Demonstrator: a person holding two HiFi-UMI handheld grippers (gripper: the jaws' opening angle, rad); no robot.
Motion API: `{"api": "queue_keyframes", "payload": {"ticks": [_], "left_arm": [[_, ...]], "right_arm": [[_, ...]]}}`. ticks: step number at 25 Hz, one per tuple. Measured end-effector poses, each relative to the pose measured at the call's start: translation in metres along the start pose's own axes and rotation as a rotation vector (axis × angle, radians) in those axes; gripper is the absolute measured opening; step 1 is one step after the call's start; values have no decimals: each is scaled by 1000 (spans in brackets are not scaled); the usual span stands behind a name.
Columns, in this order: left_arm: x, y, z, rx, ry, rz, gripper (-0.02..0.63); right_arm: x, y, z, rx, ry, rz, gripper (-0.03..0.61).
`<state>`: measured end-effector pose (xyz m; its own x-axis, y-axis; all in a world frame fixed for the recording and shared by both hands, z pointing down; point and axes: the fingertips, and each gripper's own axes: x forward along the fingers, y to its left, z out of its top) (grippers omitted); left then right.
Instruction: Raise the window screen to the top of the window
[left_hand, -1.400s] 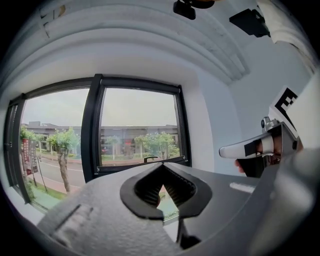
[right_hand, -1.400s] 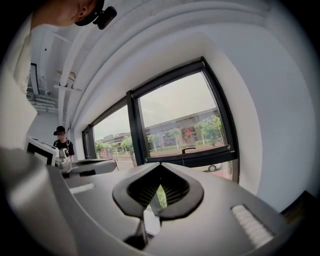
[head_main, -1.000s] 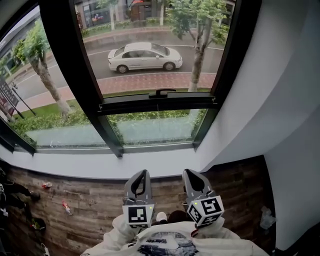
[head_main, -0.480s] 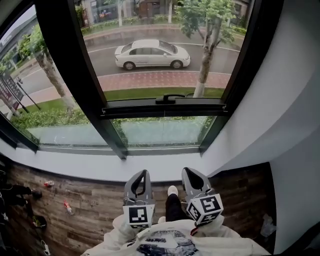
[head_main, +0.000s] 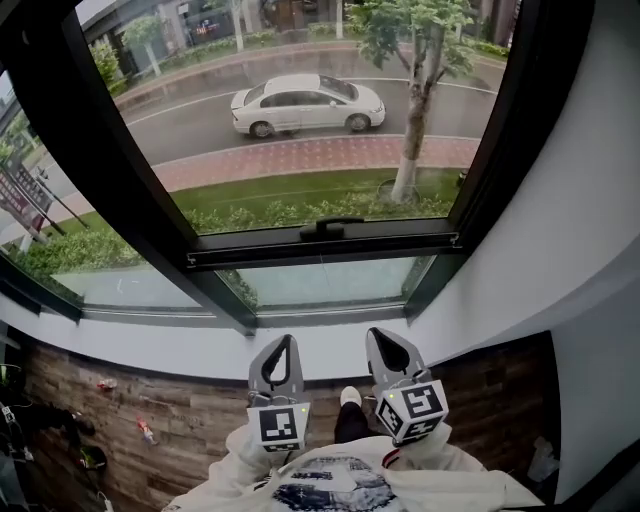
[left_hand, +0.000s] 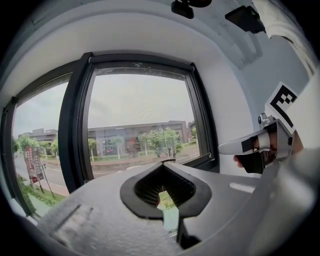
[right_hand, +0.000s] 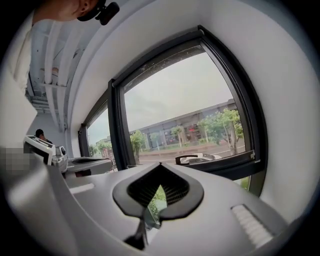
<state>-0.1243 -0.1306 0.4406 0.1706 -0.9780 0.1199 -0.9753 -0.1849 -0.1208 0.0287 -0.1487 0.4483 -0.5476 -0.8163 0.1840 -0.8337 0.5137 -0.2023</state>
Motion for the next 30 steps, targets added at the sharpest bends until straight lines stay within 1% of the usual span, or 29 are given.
{"api": "queue_keyframes", "payload": {"ticks": [5, 11, 16, 20, 23, 24, 25, 26, 27, 28, 29, 30], "left_arm": [[49, -4, 4, -7, 3, -11, 3], [97, 10, -3, 41, 38, 65, 3], [118, 31, -19, 93, 93, 106, 3], [134, 44, -33, 107, 148, 122, 5], [147, 46, -51, 125, 212, 93, 5], [151, 47, -58, 133, 231, 81, 5], [155, 49, -64, 143, 249, 65, 10], [160, 49, -72, 155, 270, 42, 46], [165, 48, -80, 167, 295, 13, 58], [170, 47, -89, 181, 322, -18, 86], [176, 45, -98, 200, 349, -47, 122], [181, 45, -106, 227, 372, -72, 139]], "right_arm": [[31, -40, 11, -17, 22, -4, 5], [78, -85, 14, -29, 49, 19, 5], [107, -102, 7, -53, 91, 25, 6], [119, -111, -1, -50, 120, 19, 6], [130, -117, -7, -67, 133, 4, 11], [135, -118, -10, -76, 141, 0, 32], [140, -118, -13, -85, 151, -3, 34], [144, -118, -16, -96, 163, -5, 36], [148, -117, -19, -109, 176, -6, 44], [152, -117, -22, -128, 188, -6, 56], [156, -117, -26, -153, 199, -1, 73], [159, -116, -30, -186, 209, 9, 87]]}}
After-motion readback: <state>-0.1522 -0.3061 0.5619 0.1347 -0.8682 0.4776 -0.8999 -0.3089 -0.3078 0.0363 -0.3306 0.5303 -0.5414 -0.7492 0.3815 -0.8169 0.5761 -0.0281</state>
